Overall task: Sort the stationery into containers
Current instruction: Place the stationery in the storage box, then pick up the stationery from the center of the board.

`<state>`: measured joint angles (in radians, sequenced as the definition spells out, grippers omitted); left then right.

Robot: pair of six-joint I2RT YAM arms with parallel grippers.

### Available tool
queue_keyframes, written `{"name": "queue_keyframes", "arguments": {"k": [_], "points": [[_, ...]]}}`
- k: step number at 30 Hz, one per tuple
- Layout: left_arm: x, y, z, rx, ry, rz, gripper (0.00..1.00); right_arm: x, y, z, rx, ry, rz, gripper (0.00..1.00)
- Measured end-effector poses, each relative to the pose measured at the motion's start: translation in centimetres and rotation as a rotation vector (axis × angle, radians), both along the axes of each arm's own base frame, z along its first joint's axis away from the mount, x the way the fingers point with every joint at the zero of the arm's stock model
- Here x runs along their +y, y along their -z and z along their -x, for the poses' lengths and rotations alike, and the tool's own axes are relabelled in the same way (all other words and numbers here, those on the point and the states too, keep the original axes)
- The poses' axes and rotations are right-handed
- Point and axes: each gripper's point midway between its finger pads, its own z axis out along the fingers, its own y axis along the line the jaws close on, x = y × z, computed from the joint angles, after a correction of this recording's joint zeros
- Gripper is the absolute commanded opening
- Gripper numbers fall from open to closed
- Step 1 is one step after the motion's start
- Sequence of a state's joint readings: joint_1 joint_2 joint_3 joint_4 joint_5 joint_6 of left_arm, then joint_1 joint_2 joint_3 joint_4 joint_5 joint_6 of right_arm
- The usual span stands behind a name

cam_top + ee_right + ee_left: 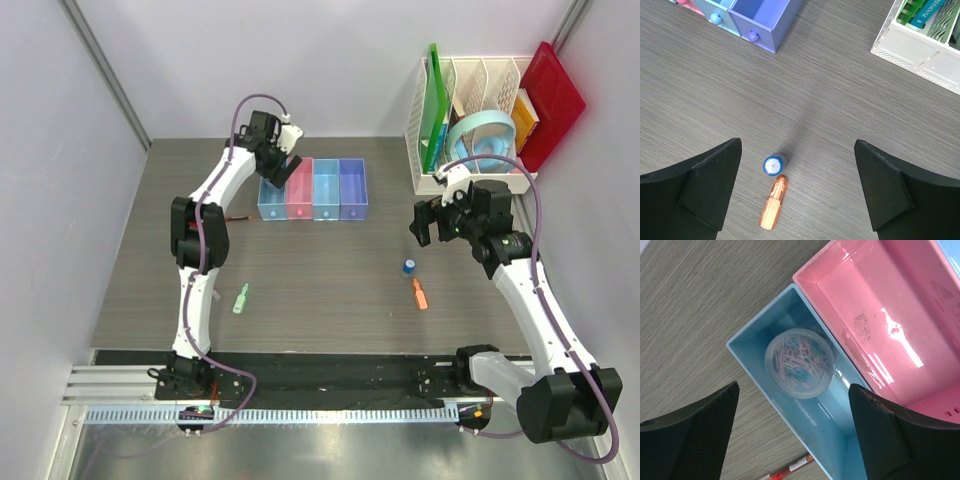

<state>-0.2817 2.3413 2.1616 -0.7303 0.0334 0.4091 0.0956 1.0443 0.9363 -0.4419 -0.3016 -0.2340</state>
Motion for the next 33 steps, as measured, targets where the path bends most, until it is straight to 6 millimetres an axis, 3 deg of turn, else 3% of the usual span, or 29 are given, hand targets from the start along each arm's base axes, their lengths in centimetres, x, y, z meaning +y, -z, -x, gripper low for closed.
{"name": "queue_keyframes", "arguments": {"k": [8,11,14,19,22,25,30,33], "points": [[0.2,-1.6,-1.0,-0.054,-0.026,-0.004,0.94,0.1,0.1,0.0,0.002,-0.011,0.002,1.00],[0.4,-2.6,-0.4,-0.060,-0.033,0.003,0.95,0.2,1.1,-0.1,0.032,-0.036,0.020,1.00],[0.7,-5.0,1.9,-0.066,-0.030,0.025,0.98,0.2,3.6,-0.3,0.112,-0.060,0.053,1.00],[2.0,-11.5,8.7,-0.133,-0.012,0.070,1.00,-0.2,7.8,0.2,0.252,-0.098,0.121,0.99],[2.7,-13.5,12.2,-0.173,-0.001,0.092,1.00,-0.2,8.9,0.5,0.285,-0.119,0.154,0.97],[3.2,-12.8,14.5,-0.162,0.005,0.097,1.00,0.2,10.3,0.8,0.327,-0.154,0.184,0.93],[3.7,-7.7,17.1,-0.039,0.000,0.074,1.00,1.3,12.0,1.7,0.385,-0.212,0.229,0.85],[4.0,-5.6,18.4,0.013,-0.007,0.069,1.00,2.0,12.3,2.3,0.393,-0.240,0.257,0.80]]}}
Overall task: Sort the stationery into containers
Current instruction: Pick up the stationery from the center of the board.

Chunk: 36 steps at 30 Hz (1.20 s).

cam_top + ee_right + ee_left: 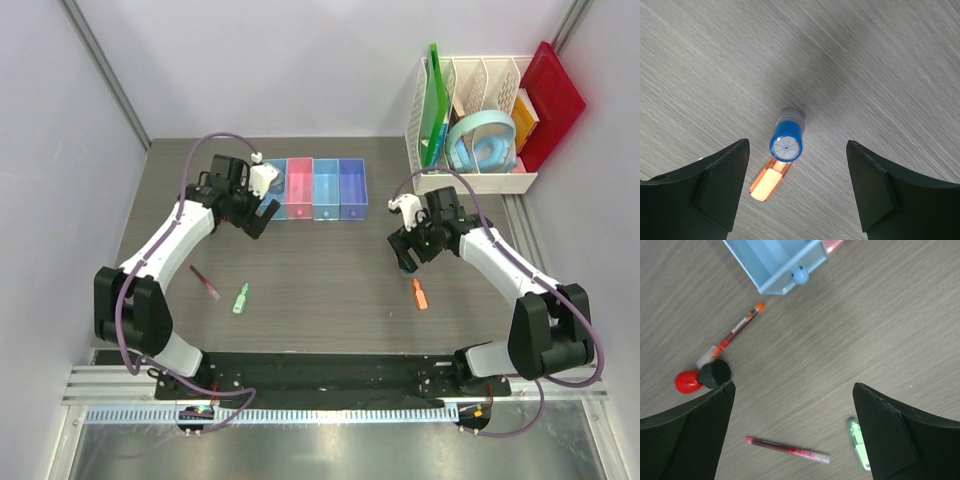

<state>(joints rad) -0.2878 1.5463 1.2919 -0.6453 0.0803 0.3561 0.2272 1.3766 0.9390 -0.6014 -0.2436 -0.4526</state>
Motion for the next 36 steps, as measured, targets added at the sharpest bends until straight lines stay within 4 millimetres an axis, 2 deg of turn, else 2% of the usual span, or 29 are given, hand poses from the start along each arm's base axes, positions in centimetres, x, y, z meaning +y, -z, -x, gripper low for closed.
{"name": "queue_keyframes", "arguments": {"k": [3,8,12,14,15,18,21,27,31,34,36], "points": [[0.2,0.6,0.9,0.018,-0.005,0.004,1.00,0.4,0.4,0.6,0.010,-0.022,0.021,0.74],[0.2,-0.1,1.4,-0.012,-0.004,0.021,1.00,0.3,1.2,1.0,0.029,-0.025,0.043,0.57],[0.3,0.2,2.0,-0.012,-0.004,0.020,1.00,0.2,2.1,1.3,0.059,-0.022,0.059,0.48],[0.4,0.6,2.2,-0.006,-0.004,0.019,1.00,0.2,2.7,1.6,0.077,-0.023,0.068,0.40],[0.4,0.7,2.3,-0.004,-0.004,0.018,1.00,0.2,3.0,1.7,0.084,-0.024,0.074,0.30],[0.6,1.2,2.7,0.001,-0.004,0.016,1.00,0.3,3.2,1.7,0.088,-0.023,0.081,0.14],[0.8,1.7,3.0,0.008,-0.008,0.013,1.00,0.5,3.2,1.7,0.082,-0.025,0.084,0.09],[2.7,2.1,2.6,0.008,-0.061,0.010,1.00,0.7,3.0,1.7,0.072,-0.028,0.103,0.07],[4.8,2.2,2.2,0.006,-0.130,0.009,1.00,1.6,0.8,0.8,0.030,-0.035,0.098,0.07],[6.4,2.3,1.9,0.007,-0.187,0.018,1.00,3.1,-2.9,-1.4,-0.062,-0.043,0.072,0.06],[7.4,2.4,1.8,0.009,-0.217,0.023,1.00,4.5,-6.3,-3.5,-0.149,-0.051,0.040,0.05]]}}
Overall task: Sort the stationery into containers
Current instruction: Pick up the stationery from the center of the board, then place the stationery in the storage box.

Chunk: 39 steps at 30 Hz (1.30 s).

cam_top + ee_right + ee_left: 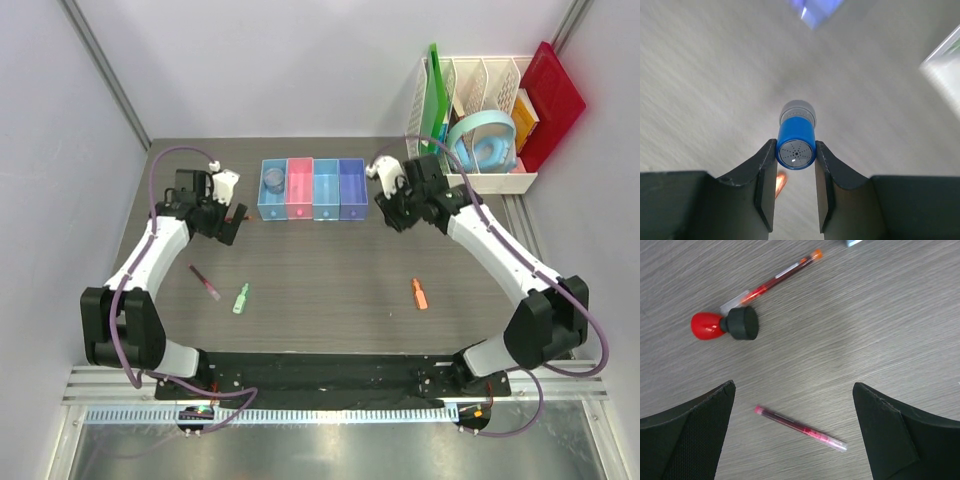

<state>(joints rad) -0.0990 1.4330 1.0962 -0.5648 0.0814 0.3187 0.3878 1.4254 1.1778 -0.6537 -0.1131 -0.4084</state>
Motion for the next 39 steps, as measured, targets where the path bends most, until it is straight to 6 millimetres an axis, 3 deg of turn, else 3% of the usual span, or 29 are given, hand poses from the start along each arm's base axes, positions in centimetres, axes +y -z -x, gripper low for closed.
{"name": "queue_keyframes", "arguments": {"k": [4,7,10,17,22,27,32,39], "points": [[1.0,0.2,-0.1,0.008,-0.029,0.020,1.00,3.5,-6.1,-5.0,-0.140,-0.026,-0.060,0.05],[0.9,0.3,0.0,0.011,-0.021,0.039,1.00,6.6,-7.7,-8.7,-0.190,-0.046,-0.081,0.04],[0.6,0.8,0.3,0.026,-0.005,0.059,1.00,10.0,-7.4,-12.1,-0.205,-0.073,-0.085,0.04],[0.5,1.8,1.2,0.061,0.006,0.085,1.00,17.2,-2.3,-17.7,-0.195,-0.123,-0.065,0.02],[0.7,1.8,1.2,0.063,0.003,0.091,1.00,20.2,0.7,-18.7,-0.195,-0.160,-0.031,0.01],[1.0,2.4,1.6,0.077,-0.008,0.091,1.00,22.3,-0.1,-18.6,-0.251,-0.191,-0.022,0.01],[1.0,2.7,1.9,0.087,-0.008,0.093,1.00,23.4,0.4,-18.7,-0.275,-0.201,-0.006,0.01],[2.1,2.8,1.8,0.086,-0.037,0.097,1.00,23.3,4.3,-19.1,-0.246,-0.203,0.051,0.12]]}}
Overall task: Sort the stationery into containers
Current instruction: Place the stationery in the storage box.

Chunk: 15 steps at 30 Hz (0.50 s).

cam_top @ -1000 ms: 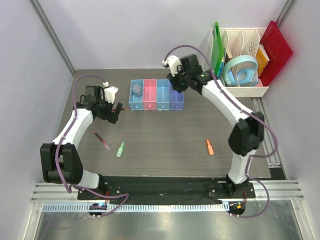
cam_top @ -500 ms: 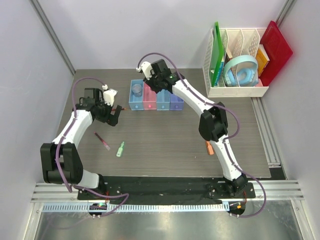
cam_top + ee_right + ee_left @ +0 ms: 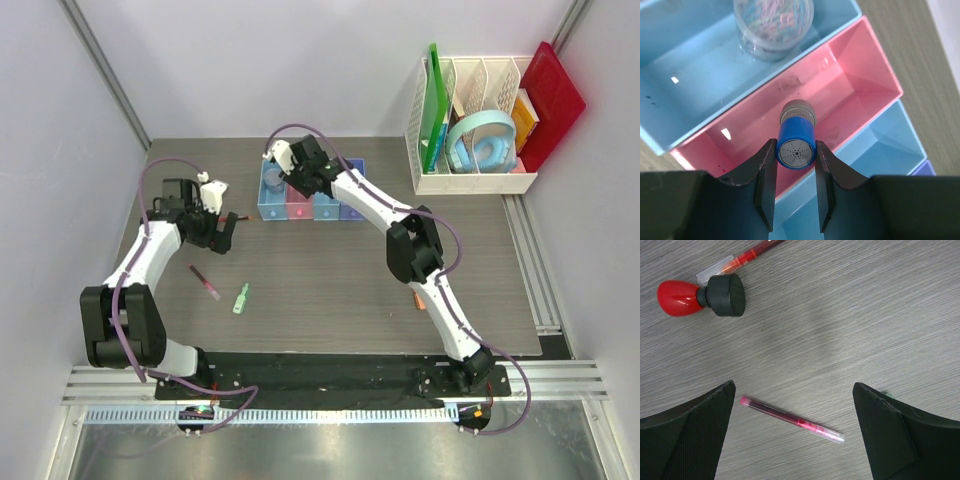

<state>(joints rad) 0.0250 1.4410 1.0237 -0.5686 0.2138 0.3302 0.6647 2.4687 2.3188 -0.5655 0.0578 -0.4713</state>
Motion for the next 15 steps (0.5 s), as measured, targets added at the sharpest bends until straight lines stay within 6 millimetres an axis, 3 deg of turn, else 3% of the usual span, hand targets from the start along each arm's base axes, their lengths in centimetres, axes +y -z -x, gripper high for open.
{"name": "queue_keyframes", "arguments": {"k": [5,9,10,13,15], "points": [[0.0,0.1,0.0,0.002,0.008,0.003,1.00,-0.2,1.7,-0.2,0.010,0.007,0.022,0.30],[0.1,0.3,-0.1,0.005,0.011,0.003,1.00,-0.4,1.6,-0.5,-0.004,0.012,0.029,0.51],[0.1,0.4,-0.1,0.006,0.009,0.002,1.00,-0.4,1.5,-0.5,-0.005,0.014,0.030,0.61],[0.3,0.5,-0.2,0.008,0.004,0.002,1.00,-0.3,1.3,-0.8,-0.020,0.013,0.029,0.76],[0.4,0.7,-0.3,0.010,0.001,0.003,1.00,-0.4,1.2,-0.9,-0.026,0.015,0.033,0.80]]}}
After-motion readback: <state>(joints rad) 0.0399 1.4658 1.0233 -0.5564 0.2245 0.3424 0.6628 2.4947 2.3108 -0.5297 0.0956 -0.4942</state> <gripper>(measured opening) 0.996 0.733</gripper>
